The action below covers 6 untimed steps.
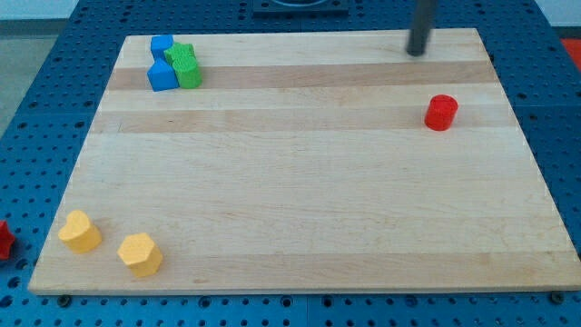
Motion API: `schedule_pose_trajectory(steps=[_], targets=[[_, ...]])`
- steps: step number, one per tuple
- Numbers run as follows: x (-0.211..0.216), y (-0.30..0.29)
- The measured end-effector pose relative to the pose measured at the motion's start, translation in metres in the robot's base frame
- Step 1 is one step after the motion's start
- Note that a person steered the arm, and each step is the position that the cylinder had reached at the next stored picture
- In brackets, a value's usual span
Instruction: Move the red circle towards left a bit
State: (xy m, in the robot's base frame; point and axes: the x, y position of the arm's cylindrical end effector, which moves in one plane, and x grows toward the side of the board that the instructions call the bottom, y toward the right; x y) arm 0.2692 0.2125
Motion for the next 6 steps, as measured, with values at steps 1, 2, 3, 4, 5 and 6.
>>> schedule_pose_trajectory(steps=[1, 2, 3, 4, 5, 6], targets=[[0.073, -0.023], [0.134, -0.067], [0.083, -0.036], [0.05, -0.036], [0.03, 0.055], [0.071, 0.086]])
